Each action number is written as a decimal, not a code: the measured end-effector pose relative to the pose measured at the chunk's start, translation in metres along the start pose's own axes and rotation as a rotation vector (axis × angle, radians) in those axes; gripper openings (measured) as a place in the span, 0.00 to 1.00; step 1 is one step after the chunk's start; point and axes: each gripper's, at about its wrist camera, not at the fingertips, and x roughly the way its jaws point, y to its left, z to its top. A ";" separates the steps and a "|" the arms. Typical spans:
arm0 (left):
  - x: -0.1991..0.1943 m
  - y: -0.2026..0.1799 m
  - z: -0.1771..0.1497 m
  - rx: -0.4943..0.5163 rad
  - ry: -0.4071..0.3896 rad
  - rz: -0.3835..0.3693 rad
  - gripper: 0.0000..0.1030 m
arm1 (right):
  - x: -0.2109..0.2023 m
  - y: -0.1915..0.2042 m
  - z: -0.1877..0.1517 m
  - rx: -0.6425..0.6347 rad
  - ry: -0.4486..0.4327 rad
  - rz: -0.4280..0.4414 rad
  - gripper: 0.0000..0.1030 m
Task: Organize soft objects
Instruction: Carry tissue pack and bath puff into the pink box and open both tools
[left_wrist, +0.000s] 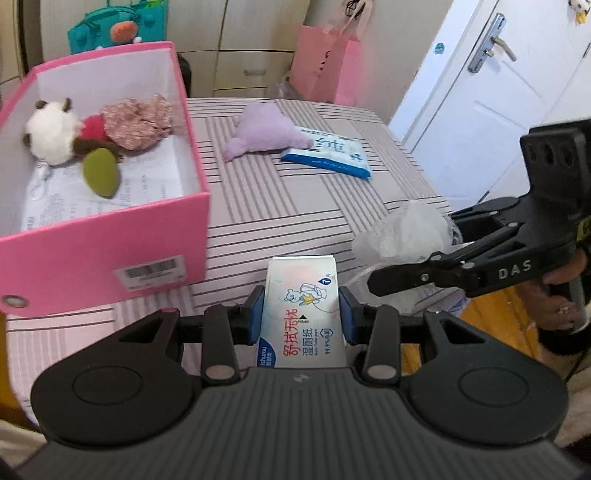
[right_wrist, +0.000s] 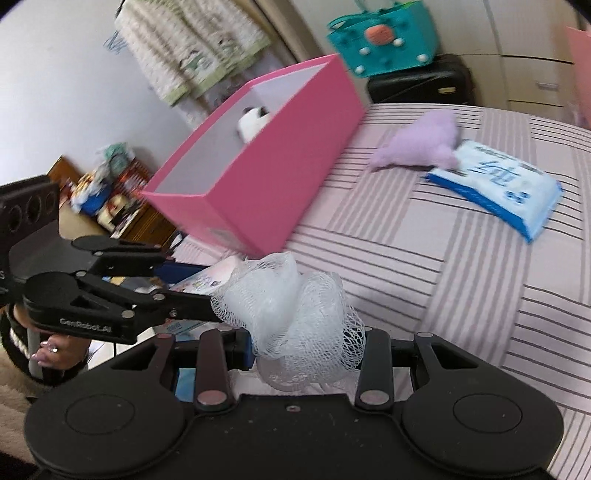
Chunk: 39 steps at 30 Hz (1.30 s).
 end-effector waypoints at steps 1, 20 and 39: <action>-0.005 -0.001 0.000 0.011 0.002 0.015 0.38 | 0.000 0.006 0.003 -0.009 0.014 0.015 0.42; -0.089 0.014 0.014 0.089 -0.124 0.072 0.38 | 0.000 0.070 0.068 -0.111 0.083 0.189 0.44; -0.087 0.106 0.065 -0.044 -0.329 0.192 0.38 | 0.062 0.085 0.167 -0.234 -0.097 0.181 0.44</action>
